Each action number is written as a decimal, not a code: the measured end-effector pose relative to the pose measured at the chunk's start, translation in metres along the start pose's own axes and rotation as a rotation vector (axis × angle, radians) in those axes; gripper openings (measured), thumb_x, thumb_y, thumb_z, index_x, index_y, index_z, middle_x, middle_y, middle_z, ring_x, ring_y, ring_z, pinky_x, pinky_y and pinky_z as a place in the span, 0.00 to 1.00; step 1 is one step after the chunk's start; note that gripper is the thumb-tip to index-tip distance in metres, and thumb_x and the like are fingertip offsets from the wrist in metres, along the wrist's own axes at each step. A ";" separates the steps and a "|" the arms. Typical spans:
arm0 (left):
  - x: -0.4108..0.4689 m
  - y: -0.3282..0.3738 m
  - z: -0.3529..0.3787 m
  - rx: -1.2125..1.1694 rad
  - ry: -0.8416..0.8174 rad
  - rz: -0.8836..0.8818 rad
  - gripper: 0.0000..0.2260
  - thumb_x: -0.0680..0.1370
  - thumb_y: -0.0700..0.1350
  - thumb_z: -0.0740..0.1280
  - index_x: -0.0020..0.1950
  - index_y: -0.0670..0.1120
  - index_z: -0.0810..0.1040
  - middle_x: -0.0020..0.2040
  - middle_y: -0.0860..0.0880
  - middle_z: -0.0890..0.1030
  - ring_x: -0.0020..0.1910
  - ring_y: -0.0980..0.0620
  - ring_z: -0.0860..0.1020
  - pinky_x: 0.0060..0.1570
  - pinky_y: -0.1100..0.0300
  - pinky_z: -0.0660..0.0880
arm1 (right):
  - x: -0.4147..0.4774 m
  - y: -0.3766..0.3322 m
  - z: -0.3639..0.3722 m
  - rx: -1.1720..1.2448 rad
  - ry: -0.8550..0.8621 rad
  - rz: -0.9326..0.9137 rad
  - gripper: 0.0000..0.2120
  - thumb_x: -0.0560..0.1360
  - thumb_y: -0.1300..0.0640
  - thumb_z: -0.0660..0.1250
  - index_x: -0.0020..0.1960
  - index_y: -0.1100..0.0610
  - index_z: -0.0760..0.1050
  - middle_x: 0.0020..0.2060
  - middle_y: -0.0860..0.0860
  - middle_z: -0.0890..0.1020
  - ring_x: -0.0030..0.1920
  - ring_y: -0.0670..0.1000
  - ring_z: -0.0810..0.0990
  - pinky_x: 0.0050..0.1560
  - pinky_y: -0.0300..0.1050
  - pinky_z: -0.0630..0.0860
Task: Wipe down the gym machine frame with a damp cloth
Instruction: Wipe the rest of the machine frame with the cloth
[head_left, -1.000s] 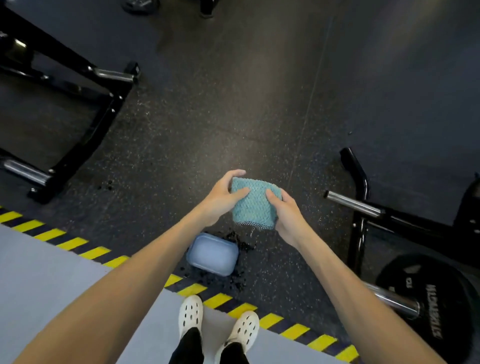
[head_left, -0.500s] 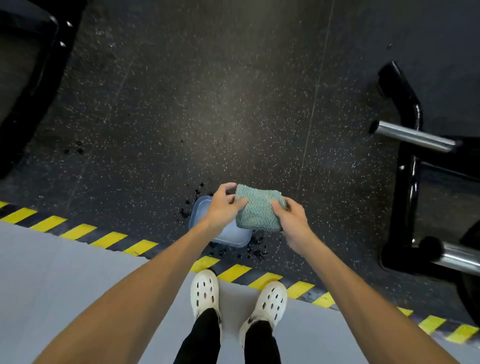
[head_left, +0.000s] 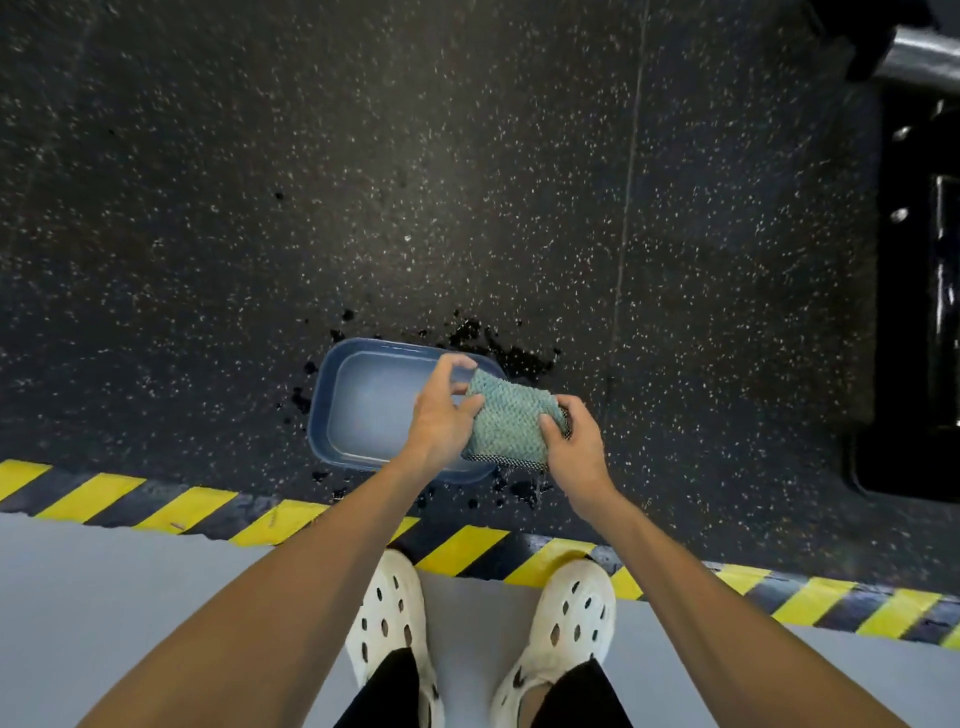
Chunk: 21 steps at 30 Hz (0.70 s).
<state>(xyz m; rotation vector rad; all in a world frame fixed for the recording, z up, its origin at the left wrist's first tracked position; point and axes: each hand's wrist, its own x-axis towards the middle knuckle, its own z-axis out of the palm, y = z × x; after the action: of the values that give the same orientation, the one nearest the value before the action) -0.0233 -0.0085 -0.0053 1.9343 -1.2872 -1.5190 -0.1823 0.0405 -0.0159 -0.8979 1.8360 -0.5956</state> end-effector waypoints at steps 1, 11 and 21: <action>0.004 -0.005 0.007 0.021 0.008 0.022 0.12 0.80 0.35 0.65 0.55 0.53 0.70 0.55 0.47 0.78 0.52 0.51 0.77 0.46 0.50 0.78 | 0.005 0.008 0.003 -0.005 0.006 0.002 0.09 0.81 0.62 0.61 0.61 0.57 0.72 0.52 0.52 0.77 0.51 0.50 0.76 0.48 0.48 0.75; 0.022 -0.042 0.048 0.235 0.155 0.109 0.06 0.79 0.33 0.65 0.50 0.41 0.79 0.49 0.47 0.81 0.47 0.53 0.75 0.44 0.72 0.64 | 0.034 0.043 0.024 0.017 -0.001 0.030 0.09 0.81 0.62 0.61 0.59 0.56 0.72 0.48 0.49 0.77 0.49 0.50 0.76 0.50 0.49 0.75; 0.021 -0.050 0.058 0.410 0.121 0.028 0.11 0.82 0.39 0.64 0.64 0.44 0.79 0.60 0.44 0.74 0.50 0.53 0.71 0.49 0.64 0.65 | 0.046 0.034 0.059 0.036 0.024 0.216 0.18 0.79 0.57 0.66 0.67 0.50 0.70 0.57 0.53 0.77 0.56 0.53 0.78 0.59 0.54 0.76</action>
<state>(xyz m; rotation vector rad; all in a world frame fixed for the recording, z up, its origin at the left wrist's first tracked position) -0.0542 0.0146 -0.0750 2.2004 -1.6620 -1.1695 -0.1515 0.0245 -0.0897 -0.6606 1.9076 -0.5035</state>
